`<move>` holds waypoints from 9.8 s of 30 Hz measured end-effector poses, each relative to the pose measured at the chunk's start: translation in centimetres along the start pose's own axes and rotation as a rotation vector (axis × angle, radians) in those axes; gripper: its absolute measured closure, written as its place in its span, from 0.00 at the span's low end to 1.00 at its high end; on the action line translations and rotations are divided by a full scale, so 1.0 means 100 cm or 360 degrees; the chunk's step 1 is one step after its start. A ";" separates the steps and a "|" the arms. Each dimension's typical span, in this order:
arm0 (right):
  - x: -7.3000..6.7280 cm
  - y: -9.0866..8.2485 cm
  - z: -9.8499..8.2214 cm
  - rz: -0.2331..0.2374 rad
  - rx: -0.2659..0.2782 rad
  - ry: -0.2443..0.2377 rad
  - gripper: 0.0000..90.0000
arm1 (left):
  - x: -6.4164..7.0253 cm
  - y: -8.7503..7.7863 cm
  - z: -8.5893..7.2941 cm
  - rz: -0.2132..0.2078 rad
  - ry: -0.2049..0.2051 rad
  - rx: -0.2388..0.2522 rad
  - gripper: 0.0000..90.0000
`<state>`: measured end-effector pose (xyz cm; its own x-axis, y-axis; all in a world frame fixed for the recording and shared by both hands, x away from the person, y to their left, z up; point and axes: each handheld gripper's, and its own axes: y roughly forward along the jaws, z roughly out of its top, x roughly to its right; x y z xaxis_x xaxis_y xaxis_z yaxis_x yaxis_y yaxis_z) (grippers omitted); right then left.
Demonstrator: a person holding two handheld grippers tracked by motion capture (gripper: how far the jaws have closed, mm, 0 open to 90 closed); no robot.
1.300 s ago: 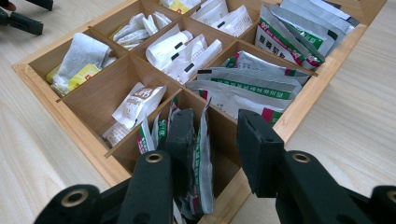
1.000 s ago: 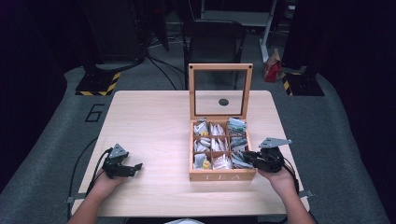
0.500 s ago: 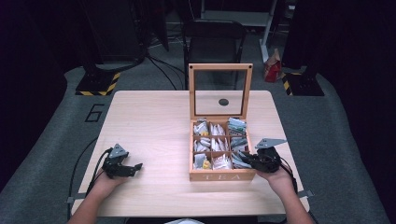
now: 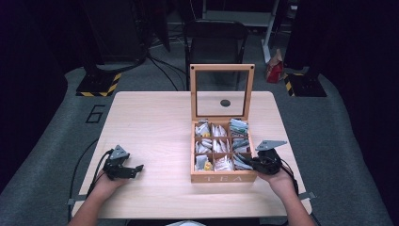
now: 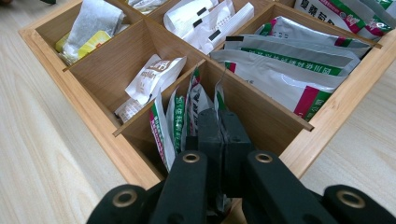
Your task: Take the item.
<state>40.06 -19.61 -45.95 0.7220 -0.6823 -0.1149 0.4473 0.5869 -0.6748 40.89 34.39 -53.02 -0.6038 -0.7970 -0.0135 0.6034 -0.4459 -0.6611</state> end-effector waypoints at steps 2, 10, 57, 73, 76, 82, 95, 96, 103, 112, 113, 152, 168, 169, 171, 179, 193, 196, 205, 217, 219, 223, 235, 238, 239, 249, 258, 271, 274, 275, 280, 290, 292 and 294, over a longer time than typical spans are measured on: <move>0.000 0.000 0.000 0.0002 0.0000 0.0002 0.99 | 0.000 0.000 0.000 -0.0001 0.0000 -0.0002 0.17; -0.001 -0.001 0.002 -0.0008 -0.0011 -0.0018 1.00 | 0.000 0.000 0.000 -0.0001 -0.0004 0.0001 0.17; -0.010 -0.053 0.054 0.0141 0.0146 -0.0022 1.00 | 0.000 0.000 0.000 0.0000 0.0002 -0.0002 0.17; -0.004 -0.070 0.065 0.0139 0.0195 -0.0011 1.00 | 0.000 0.000 0.000 0.0000 0.0003 -0.0002 0.17; -0.002 -0.073 0.064 0.0126 0.0197 -0.0005 0.99 | 0.000 0.000 0.000 0.0000 0.0005 -0.0002 0.17; 0.006 -0.081 0.062 0.0086 0.0213 0.0014 1.00 | 0.000 0.000 0.000 0.0000 0.0007 -0.0003 0.17; 0.021 -0.098 0.055 0.0002 0.0245 0.0064 0.99 | 0.000 0.000 0.000 0.0000 0.0005 -0.0002 0.17; 0.022 -0.099 0.055 -0.0003 0.0248 0.0066 0.99 | 0.000 0.000 0.000 0.0000 0.0005 -0.0003 0.17; 0.031 -0.107 0.051 -0.0054 0.0250 0.0094 0.99 | 0.000 0.000 0.000 0.0001 0.0007 -0.0003 0.17; 0.042 -0.119 0.045 -0.0108 0.0270 0.0127 0.99 | 0.000 0.000 0.000 0.0001 0.0003 0.0000 0.17; 0.042 -0.119 0.045 -0.0108 0.0270 0.0127 0.99 | 0.000 0.000 0.000 0.0001 0.0003 0.0000 0.17; 0.065 -0.084 -0.005 -0.0238 0.0203 0.0246 0.99 | 0.000 0.000 0.000 0.0000 0.0003 -0.0001 0.17; 0.073 -0.070 -0.028 -0.0278 0.0167 0.0272 0.99 | 0.000 0.000 0.000 0.0001 0.0003 -0.0001 0.17; 0.073 -0.068 -0.032 -0.0290 0.0153 0.0287 0.99 | 0.000 0.000 0.000 0.0000 0.0002 -0.0001 0.17; 0.074 -0.066 -0.033 -0.0291 0.0152 0.0272 0.99 | 0.000 0.000 0.000 0.0000 0.0003 -0.0001 0.17; 0.075 -0.059 -0.043 -0.0309 0.0136 0.0279 0.99 | 0.000 0.000 0.000 0.0000 0.0002 -0.0001 0.17; 0.072 -0.049 -0.052 -0.0331 0.0106 0.0259 0.99 | 0.000 0.000 0.000 0.0001 0.0005 -0.0002 0.17; 0.071 -0.048 -0.053 -0.0320 0.0096 0.0250 0.99 | 0.000 0.000 0.000 0.0001 0.0005 -0.0002 0.17; 0.066 -0.043 -0.055 -0.0288 0.0078 0.0237 0.99 | 0.000 0.000 0.000 0.0001 0.0007 -0.0003 0.17; 0.061 -0.030 -0.061 -0.0243 0.0028 0.0237 0.96 | 0.000 0.000 0.000 0.0001 0.0006 -0.0002 0.17; 0.061 -0.030 -0.062 -0.0239 0.0025 0.0225 0.96 | 0.000 0.000 0.000 0.0001 0.0006 -0.0002 0.17; 0.058 -0.027 -0.062 -0.0231 0.0003 0.0216 0.94 | 0.000 0.000 0.000 0.0000 0.0007 -0.0003 0.17; 0.054 -0.025 -0.062 -0.0209 -0.0008 0.0192 0.85 | 0.000 0.000 0.000 0.0001 0.0007 -0.0003 0.17; 0.053 -0.025 -0.061 -0.0203 -0.0011 0.0207 0.83 | 0.000 0.000 0.000 0.0001 0.0007 -0.0003 0.17; 0.053 -0.025 -0.060 -0.0212 -0.0011 0.0192 0.82 | 0.000 0.000 0.000 0.0001 0.0007 -0.0003 0.17; 0.051 -0.026 -0.054 -0.0191 0.0007 0.0188 0.75 | 0.000 0.000 0.000 0.0001 0.0007 -0.0003 0.17; 0.049 -0.035 -0.043 -0.0197 0.0067 0.0194 0.70 | 0.000 0.000 0.000 0.0001 0.0005 -0.0002 0.17; 0.046 -0.050 -0.029 -0.0208 0.0129 0.0220 0.68 | 0.000 0.000 0.000 0.0001 0.0005 -0.0001 0.17; 0.043 -0.052 -0.026 -0.0211 0.0147 0.0220 0.67 | 0.000 0.000 0.000 0.0001 0.0005 -0.0002 0.17; 0.042 -0.052 -0.025 -0.0213 0.0149 0.0228 0.67 | 0.000 0.000 0.000 0.0001 0.0005 -0.0002 0.17; 0.036 -0.054 -0.020 -0.0196 0.0180 0.0202 0.66 | 0.000 0.000 0.000 0.0001 0.0006 -0.0002 0.17; 0.016 -0.044 -0.007 -0.0124 0.0206 0.0133 0.65 | 0.000 0.000 0.000 0.0001 0.0006 -0.0002 0.17; 0.012 -0.042 -0.005 -0.0120 0.0208 0.0124 0.65 | 0.000 0.000 0.000 0.0001 0.0006 -0.0002 0.17; 0.010 -0.040 -0.004 -0.0121 0.0208 0.0127 0.64 | 0.000 0.000 0.000 0.0001 0.0006 -0.0003 0.17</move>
<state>38.76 -22.82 -43.67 0.6418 -0.7561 -0.1281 0.5676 0.5806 -0.5837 40.88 34.40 -53.01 -0.6056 -0.7956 -0.0167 0.6027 -0.4449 -0.6625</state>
